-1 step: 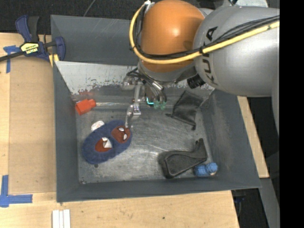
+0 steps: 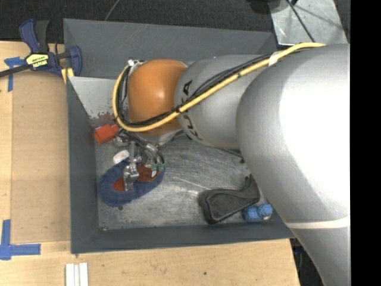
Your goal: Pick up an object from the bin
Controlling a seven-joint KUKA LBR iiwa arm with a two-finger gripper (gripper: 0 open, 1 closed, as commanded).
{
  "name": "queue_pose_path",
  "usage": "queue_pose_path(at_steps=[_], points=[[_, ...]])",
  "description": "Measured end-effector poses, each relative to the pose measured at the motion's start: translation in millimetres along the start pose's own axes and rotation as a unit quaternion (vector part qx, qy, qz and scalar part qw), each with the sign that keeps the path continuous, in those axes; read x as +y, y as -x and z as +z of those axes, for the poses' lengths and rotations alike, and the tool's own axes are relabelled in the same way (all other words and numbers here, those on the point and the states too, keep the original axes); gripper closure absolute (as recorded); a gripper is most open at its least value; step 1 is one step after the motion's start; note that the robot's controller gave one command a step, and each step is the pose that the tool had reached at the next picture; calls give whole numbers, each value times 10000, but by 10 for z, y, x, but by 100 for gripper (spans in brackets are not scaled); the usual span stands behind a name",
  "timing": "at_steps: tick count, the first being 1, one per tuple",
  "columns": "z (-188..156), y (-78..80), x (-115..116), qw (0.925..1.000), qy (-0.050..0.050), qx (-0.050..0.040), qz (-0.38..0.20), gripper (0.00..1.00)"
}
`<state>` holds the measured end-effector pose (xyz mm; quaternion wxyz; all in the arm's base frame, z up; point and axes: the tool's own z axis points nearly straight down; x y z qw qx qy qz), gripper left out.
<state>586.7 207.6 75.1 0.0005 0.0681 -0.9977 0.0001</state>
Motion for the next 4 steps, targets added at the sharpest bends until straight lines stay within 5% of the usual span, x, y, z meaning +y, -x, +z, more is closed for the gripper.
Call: queue_pose_path(at_steps=[1,2,4], points=[[-272,186,-430,9895,-5,-45,-1442,0],[-352,-115,-355,9893,5,-12,-1459,0],[-65,-75,-320,9999,15,-86,-131,0]])
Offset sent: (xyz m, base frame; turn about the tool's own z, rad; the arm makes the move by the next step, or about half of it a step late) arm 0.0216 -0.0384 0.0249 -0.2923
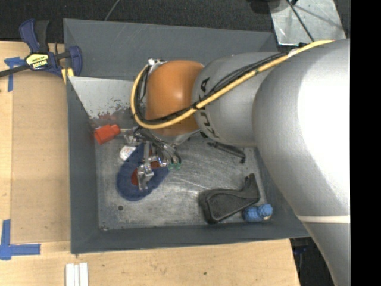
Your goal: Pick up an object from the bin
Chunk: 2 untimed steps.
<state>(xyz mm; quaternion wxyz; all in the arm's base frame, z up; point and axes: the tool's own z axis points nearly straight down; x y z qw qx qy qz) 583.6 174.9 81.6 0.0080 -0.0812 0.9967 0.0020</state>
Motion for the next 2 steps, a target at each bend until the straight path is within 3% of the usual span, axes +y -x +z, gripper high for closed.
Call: queue_pose_path(at_steps=[1,2], points=[[-26,21,13,10000,19,-35,16,100],[-1111,69,15,10000,-8,24,14,100]])
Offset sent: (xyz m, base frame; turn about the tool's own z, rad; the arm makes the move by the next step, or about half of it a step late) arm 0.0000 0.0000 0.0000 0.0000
